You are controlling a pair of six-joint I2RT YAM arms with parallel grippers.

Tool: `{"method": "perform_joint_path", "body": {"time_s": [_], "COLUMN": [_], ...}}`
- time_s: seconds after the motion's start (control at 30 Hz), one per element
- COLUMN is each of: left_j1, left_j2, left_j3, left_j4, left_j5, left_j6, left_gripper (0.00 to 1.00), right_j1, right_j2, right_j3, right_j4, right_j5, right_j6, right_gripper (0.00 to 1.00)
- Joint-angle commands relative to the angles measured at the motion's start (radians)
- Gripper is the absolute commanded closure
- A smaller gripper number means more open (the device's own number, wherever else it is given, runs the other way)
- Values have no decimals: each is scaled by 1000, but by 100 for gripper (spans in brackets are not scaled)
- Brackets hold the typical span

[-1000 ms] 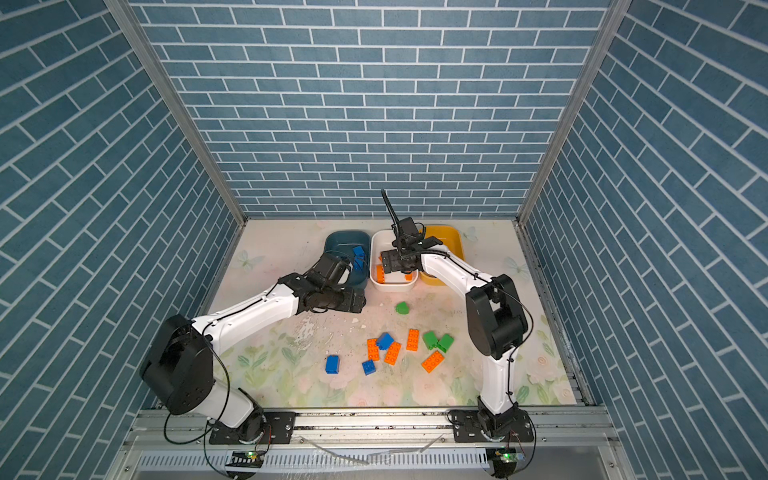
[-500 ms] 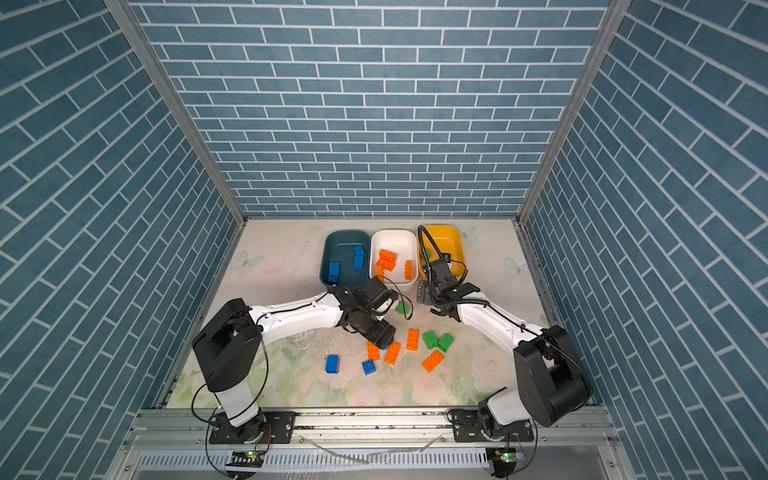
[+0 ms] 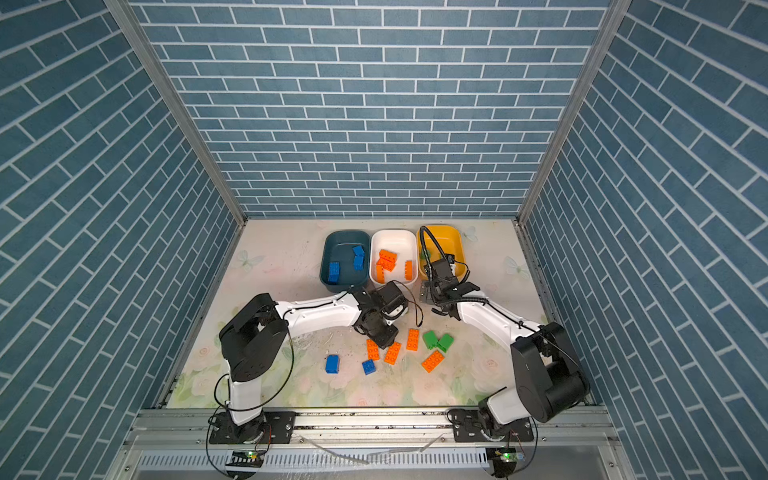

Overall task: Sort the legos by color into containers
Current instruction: 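Close the left gripper on a blue brick in the pile, then drop the blue brick into the teal tub while the right gripper lowers to the pile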

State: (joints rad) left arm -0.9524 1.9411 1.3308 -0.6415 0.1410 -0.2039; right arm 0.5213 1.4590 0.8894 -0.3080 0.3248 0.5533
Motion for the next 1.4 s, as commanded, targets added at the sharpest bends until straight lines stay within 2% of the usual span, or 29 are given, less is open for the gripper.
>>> {"method": "perform_joint_path", "body": {"time_s": [0.0, 0.13, 0.37, 0.53, 0.7, 0.8, 0.87, 1.0, 1.2, 1.37], "left_j1": [1, 8, 54, 147, 265, 325, 360, 414, 475, 558], "left_j2": [-10, -20, -98, -177, -194, -191, -196, -185, -147, -72], "left_j3": [-7, -10, -45, -81, -65, -42, -37, 9, 38, 90], "left_j4": [-18, -8, 71, 141, 166, 189, 238, 273, 328, 308], "left_j5": [-27, -17, 23, 83, 153, 139, 128, 36, -141, -156], "left_j6": [6, 6, -29, -78, -123, -145, -172, -219, -253, -338], "left_gripper": [63, 69, 72, 72, 72, 72, 71, 71, 70, 70], "right_j1": [0, 1, 1, 2, 1, 0, 1, 1, 5, 13], "right_j2": [1, -3, -23, -34, -38, -45, -53, -60, -78, -115], "right_j3": [34, 32, 14, 3, 0, -8, -15, 4, 13, -2], "right_j4": [-15, -13, 21, 47, 75, 95, 109, 57, -16, -79], "right_j5": [-13, -30, -65, -127, -159, -188, -263, -395, -449, -504], "right_j6": [20, -1, -54, -125, -145, -188, -278, -440, -580, -691], "right_gripper": [1, 1, 1, 1, 1, 1, 1, 1, 1, 2]}}
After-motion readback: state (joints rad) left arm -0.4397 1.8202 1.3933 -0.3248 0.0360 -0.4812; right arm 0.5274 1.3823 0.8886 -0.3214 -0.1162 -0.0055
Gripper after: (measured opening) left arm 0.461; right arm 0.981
